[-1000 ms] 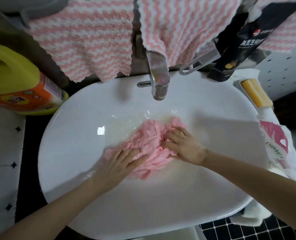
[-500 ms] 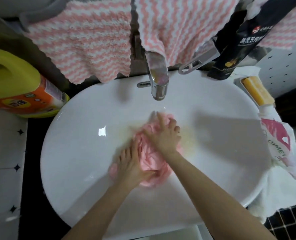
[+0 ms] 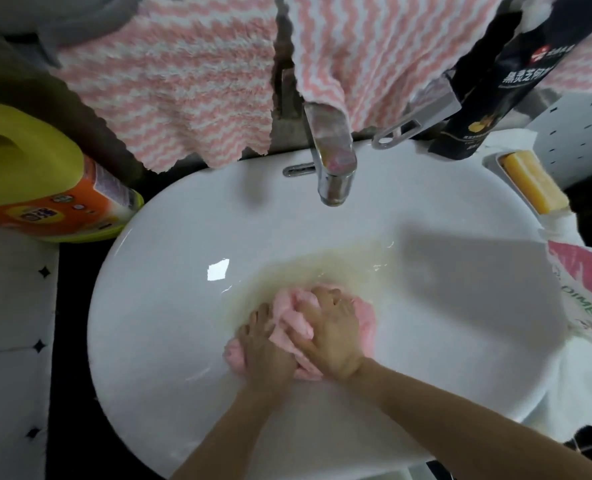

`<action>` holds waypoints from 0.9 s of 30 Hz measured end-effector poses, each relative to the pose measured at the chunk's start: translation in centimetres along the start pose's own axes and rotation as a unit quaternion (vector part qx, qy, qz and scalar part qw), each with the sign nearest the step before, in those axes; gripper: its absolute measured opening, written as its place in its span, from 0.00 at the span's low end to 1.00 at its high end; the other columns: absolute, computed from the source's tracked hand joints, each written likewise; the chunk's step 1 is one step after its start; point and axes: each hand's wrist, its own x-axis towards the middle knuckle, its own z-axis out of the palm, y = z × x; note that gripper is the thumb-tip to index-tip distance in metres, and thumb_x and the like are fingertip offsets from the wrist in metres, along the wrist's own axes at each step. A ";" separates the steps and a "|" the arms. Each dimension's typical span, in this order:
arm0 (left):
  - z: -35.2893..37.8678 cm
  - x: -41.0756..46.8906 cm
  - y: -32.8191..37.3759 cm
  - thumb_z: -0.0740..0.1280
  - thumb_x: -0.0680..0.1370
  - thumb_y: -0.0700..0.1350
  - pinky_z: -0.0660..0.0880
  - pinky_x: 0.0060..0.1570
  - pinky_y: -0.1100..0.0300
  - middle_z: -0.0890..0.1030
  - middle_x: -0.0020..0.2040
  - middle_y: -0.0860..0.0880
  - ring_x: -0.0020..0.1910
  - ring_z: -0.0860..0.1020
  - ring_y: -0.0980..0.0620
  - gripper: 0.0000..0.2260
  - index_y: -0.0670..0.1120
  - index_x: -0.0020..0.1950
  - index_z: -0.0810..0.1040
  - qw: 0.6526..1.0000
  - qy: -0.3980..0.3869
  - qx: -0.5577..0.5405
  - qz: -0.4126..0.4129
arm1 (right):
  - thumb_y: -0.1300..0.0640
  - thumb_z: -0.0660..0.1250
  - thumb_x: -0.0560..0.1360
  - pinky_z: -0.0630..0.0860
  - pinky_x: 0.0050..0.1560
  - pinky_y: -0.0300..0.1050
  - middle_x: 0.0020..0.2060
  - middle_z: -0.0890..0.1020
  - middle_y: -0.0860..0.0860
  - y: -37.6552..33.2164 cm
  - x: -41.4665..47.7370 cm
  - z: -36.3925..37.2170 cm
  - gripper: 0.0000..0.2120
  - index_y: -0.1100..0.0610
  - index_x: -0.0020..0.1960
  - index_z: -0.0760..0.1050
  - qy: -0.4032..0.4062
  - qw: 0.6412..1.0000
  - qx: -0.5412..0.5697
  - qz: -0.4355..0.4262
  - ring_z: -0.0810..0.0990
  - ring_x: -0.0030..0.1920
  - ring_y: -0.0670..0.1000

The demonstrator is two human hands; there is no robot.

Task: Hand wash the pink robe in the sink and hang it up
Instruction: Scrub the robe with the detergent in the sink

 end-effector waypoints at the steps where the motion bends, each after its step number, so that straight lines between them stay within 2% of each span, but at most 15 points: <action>1: -0.4 0.2 0.4 0.54 0.69 0.58 0.67 0.60 0.64 0.76 0.56 0.51 0.58 0.73 0.54 0.25 0.50 0.60 0.74 1.000 -0.020 -0.007 -0.013 | 0.40 0.56 0.69 0.74 0.45 0.52 0.49 0.79 0.53 0.0 0.4 0.7 0.22 0.52 0.53 0.78 -0.019 0.999 -0.030 0.014 0.77 0.47 0.58; 2: -0.5 0.4 0.6 0.54 0.71 0.56 0.71 0.55 0.67 0.77 0.53 0.52 0.54 0.76 0.55 0.21 0.50 0.59 0.73 1.000 -0.005 -0.023 -0.021 | 0.42 0.56 0.69 0.75 0.42 0.52 0.46 0.79 0.54 0.5 1.3 1.1 0.21 0.53 0.50 0.79 -0.021 0.999 -0.046 0.011 0.78 0.44 0.59; 4: -0.9 0.8 0.9 0.57 0.68 0.57 0.75 0.43 0.57 0.79 0.42 0.47 0.42 0.80 0.47 0.20 0.45 0.51 0.75 0.996 -0.006 -0.078 -0.053 | 0.52 0.61 0.67 0.75 0.35 0.49 0.40 0.80 0.57 1.3 4.0 1.0 0.13 0.58 0.45 0.78 -0.003 0.999 -0.036 0.039 0.80 0.38 0.60; 5: -0.8 0.9 0.7 0.58 0.66 0.58 0.73 0.39 0.56 0.78 0.39 0.45 0.38 0.80 0.45 0.21 0.44 0.49 0.73 0.997 -0.022 -0.065 -0.048 | 0.55 0.63 0.68 0.73 0.36 0.48 0.40 0.80 0.58 1.5 5.7 0.5 0.10 0.59 0.46 0.77 -0.021 0.997 -0.019 0.072 0.80 0.40 0.60; 7: -0.2 1.2 0.6 0.58 0.64 0.62 0.67 0.39 0.53 0.78 0.37 0.43 0.35 0.79 0.44 0.25 0.43 0.48 0.69 0.997 -0.053 -0.025 -0.059 | 0.50 0.61 0.73 0.65 0.38 0.44 0.43 0.80 0.55 1.8 8.1 -0.4 0.11 0.57 0.48 0.76 -0.033 0.990 0.029 0.137 0.80 0.44 0.58; 9: 0.0 0.8 0.2 0.58 0.63 0.64 0.62 0.41 0.54 0.78 0.38 0.43 0.37 0.79 0.43 0.27 0.42 0.48 0.71 0.996 -0.063 -0.013 -0.060 | 0.50 0.62 0.74 0.65 0.37 0.43 0.40 0.78 0.51 1.6 7.6 -1.6 0.08 0.53 0.49 0.73 -0.005 0.967 0.178 0.185 0.79 0.42 0.54; 10: 0.1 0.7 0.1 0.59 0.63 0.65 0.63 0.42 0.54 0.78 0.39 0.44 0.39 0.79 0.43 0.28 0.42 0.48 0.74 0.998 -0.045 -0.009 -0.054 | 0.53 0.65 0.73 0.67 0.37 0.43 0.41 0.79 0.49 1.3 6.5 -2.5 0.10 0.51 0.53 0.72 0.011 0.954 0.245 0.174 0.78 0.40 0.51; 11: 0.2 0.8 -0.1 0.59 0.63 0.64 0.64 0.45 0.54 0.79 0.41 0.44 0.42 0.79 0.43 0.29 0.42 0.49 0.77 0.999 -0.026 -0.001 -0.031 | 0.54 0.67 0.71 0.70 0.39 0.42 0.44 0.80 0.48 0.9 5.2 -3.1 0.17 0.47 0.59 0.71 0.016 0.952 0.272 0.142 0.77 0.41 0.48; 13: 0.2 0.9 -0.3 0.61 0.64 0.60 0.66 0.50 0.55 0.80 0.44 0.45 0.47 0.78 0.45 0.26 0.43 0.51 0.78 1.000 -0.021 -0.008 -0.006 | 0.43 0.67 0.71 0.70 0.48 0.44 0.52 0.79 0.47 -0.2 2.9 -2.8 0.22 0.42 0.64 0.71 -0.009 0.981 0.178 0.075 0.75 0.47 0.48; 15: 0.7 0.7 -0.6 0.64 0.62 0.55 0.64 0.50 0.58 0.81 0.46 0.45 0.46 0.79 0.44 0.24 0.43 0.53 0.75 0.999 -0.001 -0.051 -0.009 | 0.36 0.61 0.70 0.70 0.48 0.50 0.51 0.79 0.50 -0.9 1.9 -0.9 0.19 0.43 0.56 0.77 0.002 0.997 0.043 0.068 0.75 0.49 0.56; 17: 0.8 0.7 -0.6 0.64 0.61 0.57 0.65 0.47 0.59 0.80 0.46 0.45 0.44 0.80 0.44 0.27 0.45 0.55 0.71 0.996 0.022 -0.080 -0.021 | 0.38 0.60 0.69 0.69 0.44 0.49 0.44 0.79 0.52 -0.4 2.5 0.8 0.17 0.47 0.47 0.79 0.023 0.998 -0.007 0.064 0.77 0.44 0.58; 21: 0.9 1.1 -0.2 0.61 0.62 0.62 0.66 0.46 0.58 0.80 0.43 0.41 0.41 0.80 0.43 0.31 0.40 0.54 0.72 0.997 0.046 -0.053 -0.036 | 0.42 0.57 0.73 0.71 0.38 0.48 0.37 0.78 0.52 1.2 6.0 1.5 0.18 0.54 0.38 0.78 0.017 0.999 -0.005 0.046 0.77 0.38 0.57; 23: 0.8 0.8 -0.1 0.61 0.63 0.61 0.65 0.43 0.57 0.79 0.42 0.41 0.42 0.77 0.43 0.27 0.42 0.53 0.69 0.995 0.097 -0.027 -0.021 | 0.43 0.57 0.75 0.69 0.37 0.45 0.36 0.78 0.51 0.8 8.1 0.4 0.20 0.56 0.38 0.78 0.001 0.990 0.040 0.134 0.78 0.38 0.57; 25: 1.1 0.4 -0.2 0.66 0.61 0.60 0.65 0.45 0.54 0.78 0.47 0.41 0.48 0.70 0.45 0.29 0.44 0.55 0.70 0.994 0.101 -0.021 -0.031 | 0.44 0.60 0.74 0.68 0.38 0.46 0.38 0.79 0.52 0.0 8.3 -0.9 0.18 0.58 0.39 0.79 0.050 0.965 0.114 0.230 0.78 0.41 0.57; 27: 1.6 0.3 -0.4 0.73 0.57 0.57 0.64 0.48 0.52 0.78 0.51 0.41 0.51 0.68 0.45 0.31 0.43 0.55 0.75 0.994 0.098 0.000 -0.047 | 0.44 0.62 0.73 0.70 0.41 0.47 0.45 0.81 0.53 -0.4 6.0 -1.6 0.16 0.55 0.43 0.81 0.111 0.977 0.093 0.158 0.76 0.43 0.56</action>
